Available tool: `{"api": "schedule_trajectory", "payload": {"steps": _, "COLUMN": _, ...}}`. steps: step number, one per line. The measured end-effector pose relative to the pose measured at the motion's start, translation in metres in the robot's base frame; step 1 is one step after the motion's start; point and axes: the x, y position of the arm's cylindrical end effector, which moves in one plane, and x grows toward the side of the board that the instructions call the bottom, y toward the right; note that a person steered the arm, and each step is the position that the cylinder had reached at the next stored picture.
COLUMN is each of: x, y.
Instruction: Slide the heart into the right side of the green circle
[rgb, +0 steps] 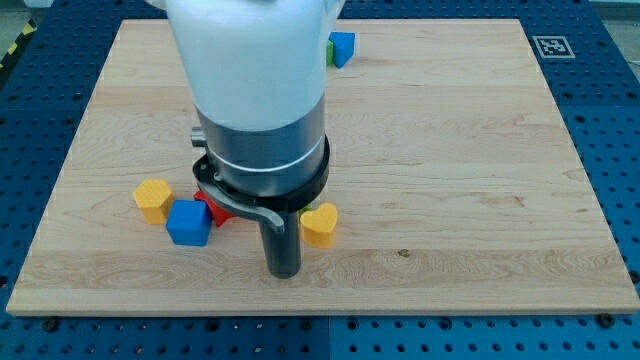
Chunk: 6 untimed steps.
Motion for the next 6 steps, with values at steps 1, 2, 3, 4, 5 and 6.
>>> {"api": "schedule_trajectory", "payload": {"steps": 1, "x": 0.004, "y": 0.028}}
{"api": "schedule_trajectory", "payload": {"steps": 2, "x": 0.004, "y": 0.042}}
{"api": "schedule_trajectory", "payload": {"steps": 3, "x": -0.024, "y": 0.045}}
{"api": "schedule_trajectory", "payload": {"steps": 4, "x": -0.025, "y": 0.045}}
{"api": "schedule_trajectory", "payload": {"steps": 5, "x": -0.025, "y": 0.045}}
{"api": "schedule_trajectory", "payload": {"steps": 6, "x": -0.020, "y": 0.043}}
